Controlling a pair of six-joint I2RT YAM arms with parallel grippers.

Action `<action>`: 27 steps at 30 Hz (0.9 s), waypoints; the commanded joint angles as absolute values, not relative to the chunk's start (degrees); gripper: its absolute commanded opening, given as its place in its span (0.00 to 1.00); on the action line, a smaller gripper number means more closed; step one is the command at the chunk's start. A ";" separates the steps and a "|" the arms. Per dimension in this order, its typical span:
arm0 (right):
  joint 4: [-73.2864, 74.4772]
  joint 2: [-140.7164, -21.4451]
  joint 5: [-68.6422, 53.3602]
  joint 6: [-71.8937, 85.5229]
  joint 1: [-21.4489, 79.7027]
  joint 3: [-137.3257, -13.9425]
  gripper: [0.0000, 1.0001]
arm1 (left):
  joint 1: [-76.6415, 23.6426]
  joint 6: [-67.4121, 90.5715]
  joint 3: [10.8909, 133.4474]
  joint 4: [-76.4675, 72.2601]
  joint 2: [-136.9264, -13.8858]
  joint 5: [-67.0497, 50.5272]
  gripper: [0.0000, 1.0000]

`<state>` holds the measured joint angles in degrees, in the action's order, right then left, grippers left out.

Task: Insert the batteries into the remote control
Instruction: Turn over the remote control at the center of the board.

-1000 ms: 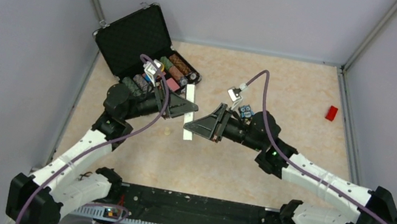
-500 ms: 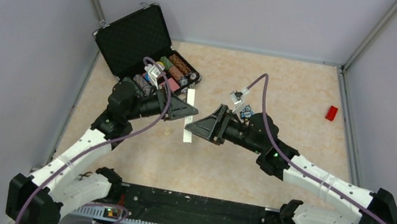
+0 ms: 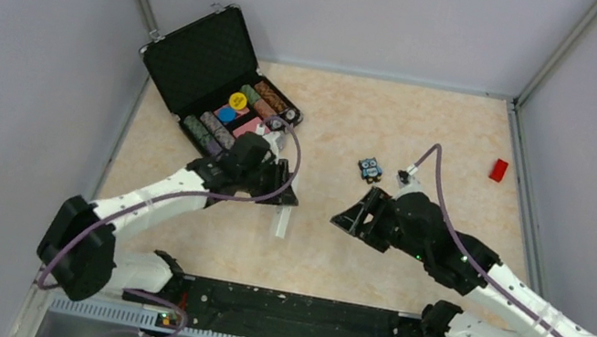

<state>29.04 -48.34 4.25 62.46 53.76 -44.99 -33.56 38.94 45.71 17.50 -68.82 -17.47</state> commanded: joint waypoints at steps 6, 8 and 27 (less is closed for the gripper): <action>40.90 -42.57 9.51 63.35 53.33 -45.68 0.63 | -40.28 40.06 49.81 20.28 -83.91 5.20 0.00; 41.61 -42.41 9.41 63.37 53.31 -45.94 0.62 | -41.56 40.88 51.29 21.09 -86.42 8.18 0.00; 48.93 -35.73 7.56 62.21 53.33 -44.03 0.62 | -48.41 46.16 53.25 23.83 -93.05 18.03 0.96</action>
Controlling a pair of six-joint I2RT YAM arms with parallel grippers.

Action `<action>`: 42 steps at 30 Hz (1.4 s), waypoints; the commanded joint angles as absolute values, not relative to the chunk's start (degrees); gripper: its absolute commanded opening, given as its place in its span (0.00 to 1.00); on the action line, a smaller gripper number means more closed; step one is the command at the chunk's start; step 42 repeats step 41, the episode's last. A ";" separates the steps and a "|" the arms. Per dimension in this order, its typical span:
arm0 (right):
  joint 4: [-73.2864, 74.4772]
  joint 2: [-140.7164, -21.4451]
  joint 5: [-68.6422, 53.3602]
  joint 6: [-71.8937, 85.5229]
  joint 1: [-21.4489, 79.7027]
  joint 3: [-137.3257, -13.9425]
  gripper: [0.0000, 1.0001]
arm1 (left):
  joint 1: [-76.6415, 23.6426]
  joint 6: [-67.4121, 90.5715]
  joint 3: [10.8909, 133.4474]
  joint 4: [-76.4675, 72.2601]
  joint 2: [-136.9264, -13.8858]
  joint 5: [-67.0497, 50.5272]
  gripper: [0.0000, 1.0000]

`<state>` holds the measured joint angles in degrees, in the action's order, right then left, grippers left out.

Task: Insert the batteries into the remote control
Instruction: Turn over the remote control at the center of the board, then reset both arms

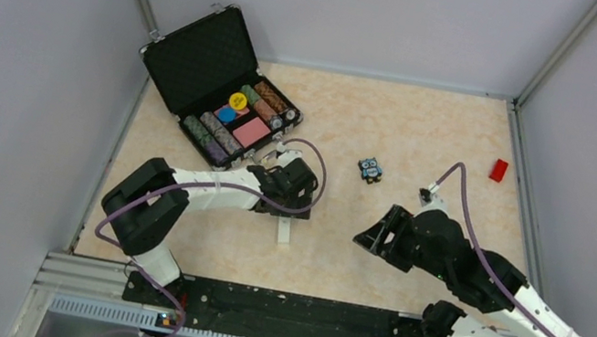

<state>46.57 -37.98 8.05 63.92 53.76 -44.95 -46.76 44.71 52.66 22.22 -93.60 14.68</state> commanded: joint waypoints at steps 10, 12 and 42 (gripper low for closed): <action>58.05 -26.48 12.83 63.01 53.35 -45.55 0.70 | -51.98 48.12 54.64 29.02 -75.56 19.15 0.99; 61.83 -25.12 15.64 62.48 53.28 -47.63 0.79 | -52.12 49.08 53.02 30.52 -68.60 19.13 0.99; 84.99 -17.69 35.87 57.78 53.28 -78.51 0.99 | -52.12 56.70 57.17 66.02 -7.69 33.22 0.99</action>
